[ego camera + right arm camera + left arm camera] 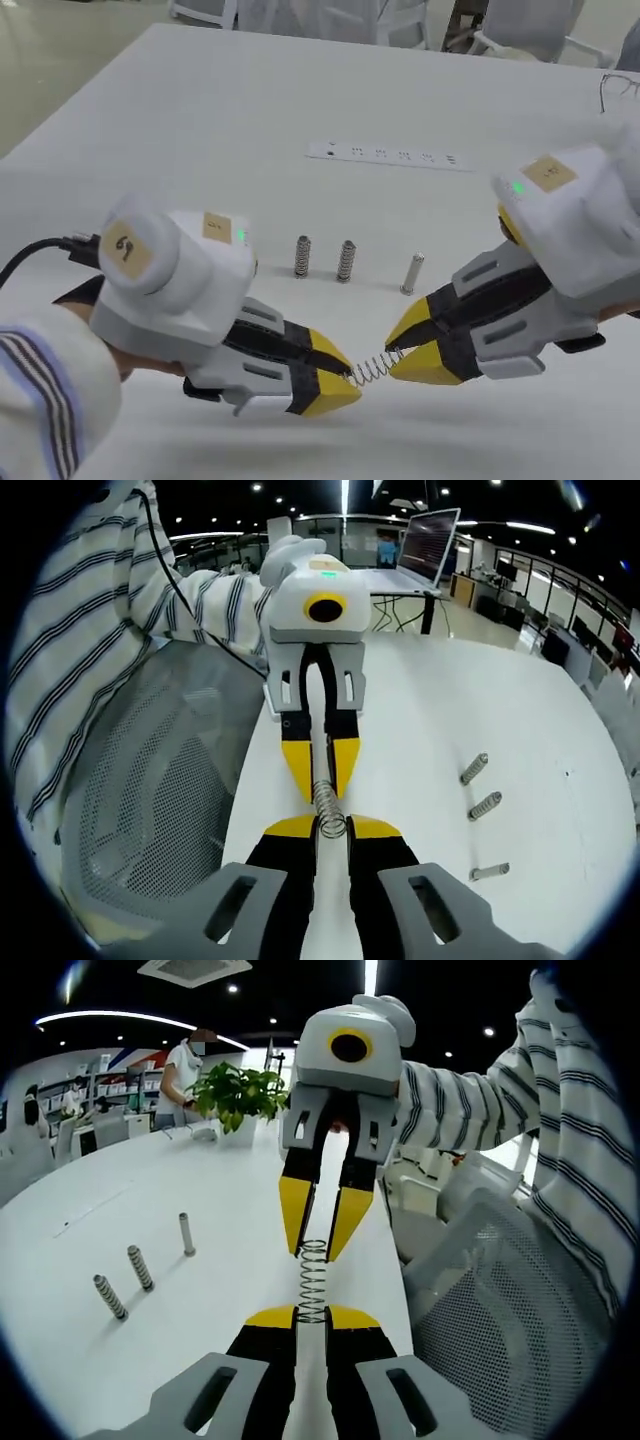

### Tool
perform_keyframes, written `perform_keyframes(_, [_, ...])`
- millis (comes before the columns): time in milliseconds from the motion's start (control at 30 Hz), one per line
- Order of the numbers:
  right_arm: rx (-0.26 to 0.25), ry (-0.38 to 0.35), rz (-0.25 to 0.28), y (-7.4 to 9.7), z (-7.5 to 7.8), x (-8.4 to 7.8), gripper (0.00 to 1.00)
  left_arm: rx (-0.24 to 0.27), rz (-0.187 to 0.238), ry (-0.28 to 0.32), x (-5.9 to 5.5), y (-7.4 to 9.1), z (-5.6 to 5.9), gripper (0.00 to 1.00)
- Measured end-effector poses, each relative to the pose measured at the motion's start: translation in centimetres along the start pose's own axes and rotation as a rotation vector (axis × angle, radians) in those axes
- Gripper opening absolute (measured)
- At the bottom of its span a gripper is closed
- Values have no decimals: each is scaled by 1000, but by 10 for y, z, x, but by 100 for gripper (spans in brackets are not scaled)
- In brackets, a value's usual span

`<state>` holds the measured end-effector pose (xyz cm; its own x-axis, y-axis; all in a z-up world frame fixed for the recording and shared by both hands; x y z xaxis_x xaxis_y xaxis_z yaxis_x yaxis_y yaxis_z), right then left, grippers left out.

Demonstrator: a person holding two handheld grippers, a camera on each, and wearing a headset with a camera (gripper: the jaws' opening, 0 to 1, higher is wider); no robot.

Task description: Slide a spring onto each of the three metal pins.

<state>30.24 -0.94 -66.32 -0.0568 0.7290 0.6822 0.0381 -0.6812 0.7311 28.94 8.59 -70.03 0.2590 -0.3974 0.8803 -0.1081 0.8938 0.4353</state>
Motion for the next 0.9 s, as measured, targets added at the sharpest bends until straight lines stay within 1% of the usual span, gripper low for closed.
perform_keyframes(233, [7,50,-43,1,1,10,8,26,26,2,0,1,0,2])
perform_keyframes(400, [16,95,-84,1,0,16,8,39,49,5,0,0,1,2])
perform_keyframes(433, [16,100,-99,2,0,18,8,43,54,5,0,0,1,2])
perform_keyframes(467, [11,84,-135,3,1,17,8,46,58,6,1,0,1,2])
perform_keyframes(500, [11,83,-145,2,1,19,8,50,63,9,1,0,1,2])
perform_keyframes(633, [17,107,-168,2,0,26,8,63,80,13,2,2,3,2])
perform_keyframes(700, [23,124,-178,2,1,27,8,65,89,18,2,3,3,2])
perform_keyframes(900, [36,144,-184,1,0,33,8,71,100,20,2,4,4,2])
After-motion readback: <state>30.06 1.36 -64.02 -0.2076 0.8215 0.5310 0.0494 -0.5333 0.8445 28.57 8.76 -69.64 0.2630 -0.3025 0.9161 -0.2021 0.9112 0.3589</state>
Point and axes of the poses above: the centre of the closed fingertips' face, and the gripper's own axes: y roughly backward along the fingers, z roughly to its right, x roughly out of its top, the point moved 6 cm from there along y, roughly backward along the fingers, and after that the axes turned 4 degrees about -x, right-handed, at the moved point
